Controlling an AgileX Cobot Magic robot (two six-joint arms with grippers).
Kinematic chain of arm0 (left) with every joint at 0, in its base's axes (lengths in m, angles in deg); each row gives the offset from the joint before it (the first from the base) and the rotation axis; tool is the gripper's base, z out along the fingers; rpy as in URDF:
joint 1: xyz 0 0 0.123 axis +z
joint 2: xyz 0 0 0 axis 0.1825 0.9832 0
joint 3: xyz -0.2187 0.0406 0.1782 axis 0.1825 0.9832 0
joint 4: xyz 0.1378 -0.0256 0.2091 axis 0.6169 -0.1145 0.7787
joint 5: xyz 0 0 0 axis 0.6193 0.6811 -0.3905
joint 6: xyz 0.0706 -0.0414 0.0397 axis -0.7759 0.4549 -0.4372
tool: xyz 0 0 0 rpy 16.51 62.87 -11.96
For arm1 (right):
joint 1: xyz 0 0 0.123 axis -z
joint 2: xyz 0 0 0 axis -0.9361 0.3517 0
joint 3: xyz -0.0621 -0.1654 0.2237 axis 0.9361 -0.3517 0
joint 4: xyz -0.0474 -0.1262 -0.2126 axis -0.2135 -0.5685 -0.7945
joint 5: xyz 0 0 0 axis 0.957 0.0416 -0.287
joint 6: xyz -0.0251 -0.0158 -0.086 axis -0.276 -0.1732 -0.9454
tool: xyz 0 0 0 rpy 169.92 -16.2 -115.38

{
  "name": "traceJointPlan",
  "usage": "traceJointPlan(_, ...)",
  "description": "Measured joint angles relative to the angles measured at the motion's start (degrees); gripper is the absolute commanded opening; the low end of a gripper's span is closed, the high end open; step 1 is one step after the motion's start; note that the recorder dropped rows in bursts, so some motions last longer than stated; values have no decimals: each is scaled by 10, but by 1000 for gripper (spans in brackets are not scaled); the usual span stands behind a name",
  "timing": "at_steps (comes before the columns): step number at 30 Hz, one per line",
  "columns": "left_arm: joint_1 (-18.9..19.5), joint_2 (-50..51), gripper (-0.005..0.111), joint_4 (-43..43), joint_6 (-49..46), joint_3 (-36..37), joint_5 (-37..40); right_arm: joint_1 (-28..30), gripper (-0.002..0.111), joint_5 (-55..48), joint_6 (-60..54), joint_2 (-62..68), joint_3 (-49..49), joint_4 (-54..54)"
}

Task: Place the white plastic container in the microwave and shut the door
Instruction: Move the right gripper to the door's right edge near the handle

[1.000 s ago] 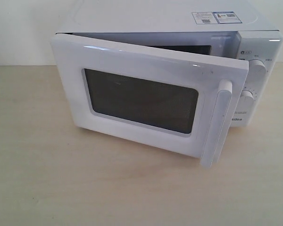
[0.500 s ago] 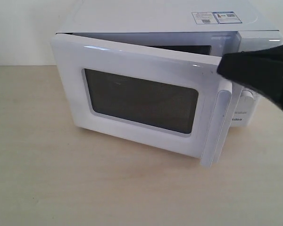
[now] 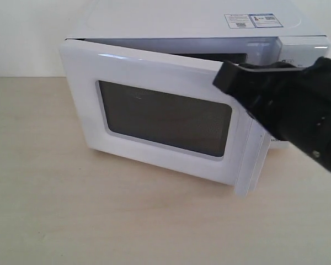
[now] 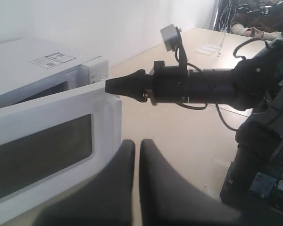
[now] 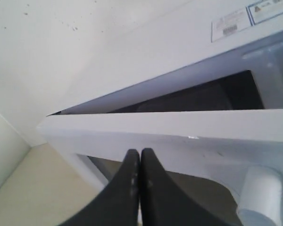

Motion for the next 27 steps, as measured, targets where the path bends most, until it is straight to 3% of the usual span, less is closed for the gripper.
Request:
traceJointPlan(5,0,0,4,0,0,0,0,-26,0,100,85,102,0,-25)
traceJointPlan(11,0,0,4,0,0,1,1,-16,0,183,141,198,9,-43)
traceJointPlan(27,0,0,4,0,0,1,1,166,0,17,58,264,124,-66)
